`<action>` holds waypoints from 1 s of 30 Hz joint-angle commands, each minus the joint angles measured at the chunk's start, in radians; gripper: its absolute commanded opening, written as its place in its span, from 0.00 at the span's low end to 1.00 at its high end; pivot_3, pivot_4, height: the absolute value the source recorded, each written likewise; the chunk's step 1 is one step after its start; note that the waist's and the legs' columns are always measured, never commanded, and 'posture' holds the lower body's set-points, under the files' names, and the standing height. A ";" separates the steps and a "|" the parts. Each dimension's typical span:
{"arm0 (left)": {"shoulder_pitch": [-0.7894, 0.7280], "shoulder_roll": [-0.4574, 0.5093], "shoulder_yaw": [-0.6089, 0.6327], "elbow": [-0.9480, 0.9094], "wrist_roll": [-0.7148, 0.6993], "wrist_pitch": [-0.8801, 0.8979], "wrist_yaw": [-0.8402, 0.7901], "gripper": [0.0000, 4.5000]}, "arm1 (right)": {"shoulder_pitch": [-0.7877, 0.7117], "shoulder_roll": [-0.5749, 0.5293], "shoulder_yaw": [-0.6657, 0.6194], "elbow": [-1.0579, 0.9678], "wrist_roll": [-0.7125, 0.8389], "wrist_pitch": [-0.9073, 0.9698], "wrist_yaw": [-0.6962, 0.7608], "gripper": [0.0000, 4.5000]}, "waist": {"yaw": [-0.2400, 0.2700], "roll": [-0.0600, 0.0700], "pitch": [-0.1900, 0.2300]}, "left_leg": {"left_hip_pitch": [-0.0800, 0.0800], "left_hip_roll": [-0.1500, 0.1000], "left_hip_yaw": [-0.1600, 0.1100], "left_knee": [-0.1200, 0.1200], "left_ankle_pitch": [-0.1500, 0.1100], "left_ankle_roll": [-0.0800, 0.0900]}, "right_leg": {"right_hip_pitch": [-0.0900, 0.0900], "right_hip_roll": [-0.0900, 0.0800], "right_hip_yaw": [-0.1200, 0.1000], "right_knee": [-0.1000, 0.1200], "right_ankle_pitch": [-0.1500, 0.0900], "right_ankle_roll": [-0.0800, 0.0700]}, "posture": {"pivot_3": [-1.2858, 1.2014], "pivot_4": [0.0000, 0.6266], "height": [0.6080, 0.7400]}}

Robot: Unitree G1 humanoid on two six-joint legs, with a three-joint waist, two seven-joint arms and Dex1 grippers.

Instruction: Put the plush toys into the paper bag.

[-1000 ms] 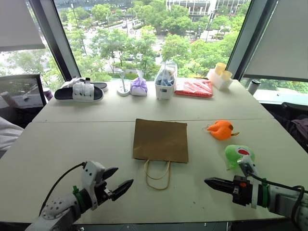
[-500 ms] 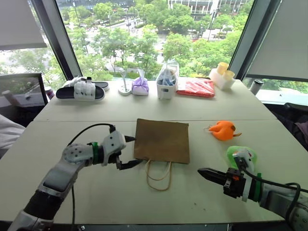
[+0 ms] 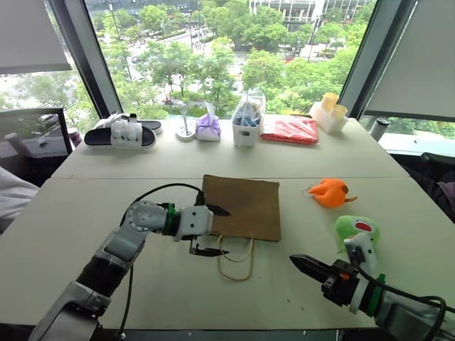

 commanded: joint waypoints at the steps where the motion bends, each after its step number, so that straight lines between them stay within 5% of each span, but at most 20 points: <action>1: -0.006 -0.022 0.000 -0.026 -0.019 0.003 -0.013 0.72 | -0.005 0.010 0.010 -0.028 -0.005 -0.028 -0.014 0.00 | -0.001 0.000 0.000 | 0.000 0.000 0.000 0.000 0.000 0.000 | 0.000 0.000 0.000 0.000 0.000 0.000 | 0.52 0.24 1.00; 7: -0.035 -0.085 0.033 -0.029 -0.071 0.123 0.015 0.04 | -0.017 0.018 0.037 -0.028 -0.012 -0.047 -0.040 0.00 | -0.004 0.000 0.000 | 0.000 0.000 -0.001 0.001 0.000 0.000 | 0.001 0.001 0.000 0.001 0.000 0.000 | 0.52 0.24 1.00; 8: -0.047 -0.100 0.045 -0.028 -0.084 0.157 0.030 0.01 | -0.020 0.021 0.045 -0.029 -0.015 -0.051 -0.044 0.00 | -0.003 0.000 0.000 | 0.000 0.000 -0.001 0.001 0.000 0.000 | 0.001 0.001 0.000 0.001 0.000 0.000 | 0.52 0.24 1.00; 14: -0.195 -0.190 0.152 -0.007 -0.210 0.446 0.138 0.01 | -0.128 0.064 0.143 -0.045 -0.078 -0.079 -0.108 0.00 | -0.016 -0.001 0.000 | 0.000 0.000 -0.003 0.004 0.000 0.000 | 0.002 0.002 -0.001 0.002 0.000 0.001 | 0.52 0.24 1.00; 24: -0.269 -0.238 0.203 0.041 -0.283 0.595 0.161 0.01 | -0.419 0.160 0.358 0.134 -0.381 -0.181 -0.212 0.00 | -0.047 0.000 0.000 | 0.000 0.000 -0.005 0.004 0.000 -0.001 | 0.001 0.003 -0.001 0.005 0.000 0.001 | 0.52 0.24 1.00; 30: -0.274 -0.286 0.215 0.038 -0.290 0.676 0.250 0.01 | -0.471 0.175 0.410 0.199 -0.463 -0.196 -0.194 0.00 | -0.045 0.000 0.000 | 0.000 0.000 -0.005 0.004 0.001 -0.001 | 0.001 0.003 -0.001 0.004 0.000 0.001 | 0.52 0.24 1.00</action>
